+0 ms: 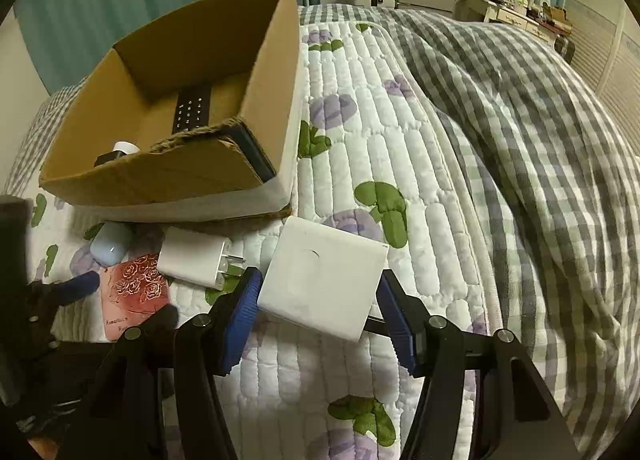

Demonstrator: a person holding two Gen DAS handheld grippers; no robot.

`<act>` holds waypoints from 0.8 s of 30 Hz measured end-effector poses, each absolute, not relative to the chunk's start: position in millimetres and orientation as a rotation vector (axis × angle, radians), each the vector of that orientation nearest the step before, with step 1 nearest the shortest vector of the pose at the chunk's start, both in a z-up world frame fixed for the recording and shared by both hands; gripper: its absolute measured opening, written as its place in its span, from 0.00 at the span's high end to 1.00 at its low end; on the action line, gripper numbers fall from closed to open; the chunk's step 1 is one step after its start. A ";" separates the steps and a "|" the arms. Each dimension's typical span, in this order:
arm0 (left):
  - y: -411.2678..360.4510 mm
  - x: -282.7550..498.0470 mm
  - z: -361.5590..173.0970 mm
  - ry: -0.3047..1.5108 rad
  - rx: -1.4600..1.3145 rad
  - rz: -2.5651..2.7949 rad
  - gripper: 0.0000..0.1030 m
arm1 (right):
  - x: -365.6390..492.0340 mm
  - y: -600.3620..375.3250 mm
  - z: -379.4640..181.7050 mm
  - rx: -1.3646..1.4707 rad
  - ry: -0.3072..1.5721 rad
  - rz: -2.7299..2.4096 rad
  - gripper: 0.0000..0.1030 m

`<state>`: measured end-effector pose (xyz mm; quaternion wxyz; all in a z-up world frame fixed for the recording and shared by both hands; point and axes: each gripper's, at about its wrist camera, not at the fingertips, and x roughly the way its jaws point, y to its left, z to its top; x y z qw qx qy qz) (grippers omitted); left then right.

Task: Organize rigid objects
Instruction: 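Grasp the white square charger with the right gripper while the left grasps the pink card case, then lower the card case into the box with the left gripper while the right drops the charger in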

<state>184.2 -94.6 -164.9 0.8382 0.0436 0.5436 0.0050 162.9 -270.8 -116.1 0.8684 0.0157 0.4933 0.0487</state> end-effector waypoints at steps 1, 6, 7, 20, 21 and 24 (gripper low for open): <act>-98.4 185.0 -168.0 1.150 0.115 0.015 0.05 | 163.1 -272.1 -117.4 0.039 1.036 0.100 0.43; -100.8 176.7 -165.3 1.139 0.114 -0.028 0.10 | 167.1 -271.0 -123.2 0.042 1.048 0.095 0.43; -99.0 173.6 -162.5 1.135 0.100 -0.046 0.10 | 167.4 -271.3 -123.6 0.042 1.048 0.096 0.43; -75.4 126.0 -87.5 0.997 0.045 -0.110 0.10 | 138.3 -259.8 -73.9 0.029 0.985 0.127 0.43; -71.1 124.6 -78.6 0.979 0.043 -0.112 0.10 | 136.2 -258.4 -64.9 0.024 0.969 0.131 0.43; -69.0 124.0 -45.5 0.918 0.055 -0.120 0.10 | 133.5 -253.2 -34.0 0.015 0.920 0.152 0.43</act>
